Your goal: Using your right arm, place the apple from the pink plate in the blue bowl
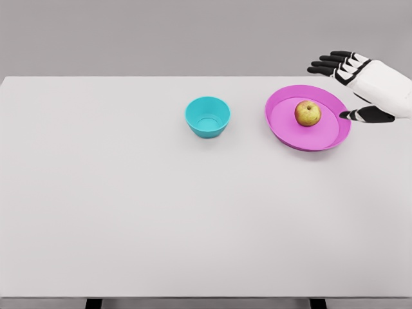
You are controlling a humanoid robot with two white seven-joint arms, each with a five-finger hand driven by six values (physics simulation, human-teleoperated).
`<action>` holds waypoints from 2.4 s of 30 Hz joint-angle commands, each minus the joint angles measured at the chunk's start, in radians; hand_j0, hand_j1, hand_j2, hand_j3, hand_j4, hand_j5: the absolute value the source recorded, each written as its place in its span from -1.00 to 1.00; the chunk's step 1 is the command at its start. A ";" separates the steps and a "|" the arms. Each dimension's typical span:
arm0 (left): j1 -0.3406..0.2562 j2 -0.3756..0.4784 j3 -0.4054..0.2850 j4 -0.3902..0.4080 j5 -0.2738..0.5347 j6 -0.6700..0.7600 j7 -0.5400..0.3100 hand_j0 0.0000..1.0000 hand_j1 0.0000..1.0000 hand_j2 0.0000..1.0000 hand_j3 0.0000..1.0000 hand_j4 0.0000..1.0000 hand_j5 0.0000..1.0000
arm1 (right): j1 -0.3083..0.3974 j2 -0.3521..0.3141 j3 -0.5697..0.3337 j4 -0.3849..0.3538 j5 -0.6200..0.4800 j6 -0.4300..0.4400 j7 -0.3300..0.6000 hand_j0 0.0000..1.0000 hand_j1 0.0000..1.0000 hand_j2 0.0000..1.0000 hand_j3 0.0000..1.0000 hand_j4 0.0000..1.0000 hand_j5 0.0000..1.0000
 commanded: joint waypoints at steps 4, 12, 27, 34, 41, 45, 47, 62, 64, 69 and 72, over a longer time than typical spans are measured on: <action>0.000 0.000 0.000 0.000 0.001 0.000 0.000 1.00 1.00 1.00 1.00 1.00 1.00 | 0.002 -0.005 0.002 0.006 -0.008 -0.001 0.000 1.00 1.00 1.00 1.00 1.00 1.00; 0.000 0.000 0.000 0.000 0.001 0.000 0.000 1.00 1.00 1.00 1.00 1.00 1.00 | -0.130 0.096 0.002 0.269 -0.009 -0.001 0.515 1.00 1.00 1.00 1.00 1.00 1.00; 0.002 0.000 0.000 0.000 0.001 0.000 0.000 1.00 1.00 1.00 1.00 1.00 1.00 | -0.411 0.273 0.236 0.529 -0.005 0.081 0.585 1.00 1.00 1.00 1.00 1.00 1.00; 0.000 0.000 0.000 0.000 0.001 0.000 0.000 1.00 1.00 1.00 1.00 1.00 1.00 | -0.460 0.331 0.282 0.666 -0.003 0.079 0.585 1.00 1.00 1.00 1.00 1.00 1.00; 0.000 0.000 0.000 0.000 -0.001 0.000 0.000 1.00 1.00 1.00 1.00 1.00 1.00 | -0.492 0.368 0.327 0.730 0.000 0.079 0.585 1.00 1.00 1.00 1.00 1.00 1.00; 0.000 0.000 0.000 0.000 0.001 0.000 0.000 1.00 1.00 1.00 1.00 1.00 1.00 | -0.518 0.401 0.345 0.795 0.003 0.079 0.585 1.00 1.00 1.00 1.00 1.00 1.00; 0.000 0.000 0.000 0.000 0.001 0.000 0.000 1.00 1.00 1.00 1.00 1.00 1.00 | -0.529 0.418 0.351 0.829 0.003 0.076 0.585 1.00 1.00 1.00 1.00 1.00 1.00; 0.000 0.000 0.000 0.000 0.001 0.000 0.000 1.00 1.00 1.00 1.00 1.00 1.00 | -0.574 0.480 0.385 0.964 0.006 0.079 0.585 1.00 1.00 1.00 1.00 1.00 1.00; 0.000 0.000 0.000 0.000 0.001 0.000 0.000 1.00 1.00 1.00 1.00 1.00 1.00 | -0.574 0.480 0.385 0.967 0.006 0.079 0.585 1.00 1.00 1.00 1.00 1.00 1.00; 0.000 0.000 0.000 0.000 -0.001 0.000 0.000 1.00 1.00 1.00 1.00 1.00 1.00 | -0.574 0.484 0.388 0.967 0.006 0.079 0.585 1.00 1.00 1.00 1.00 1.00 1.00; 0.000 0.000 0.000 0.000 0.001 0.000 0.000 1.00 1.00 1.00 1.00 1.00 1.00 | -0.584 0.503 0.394 1.002 0.006 0.079 0.585 1.00 1.00 1.00 1.00 1.00 1.00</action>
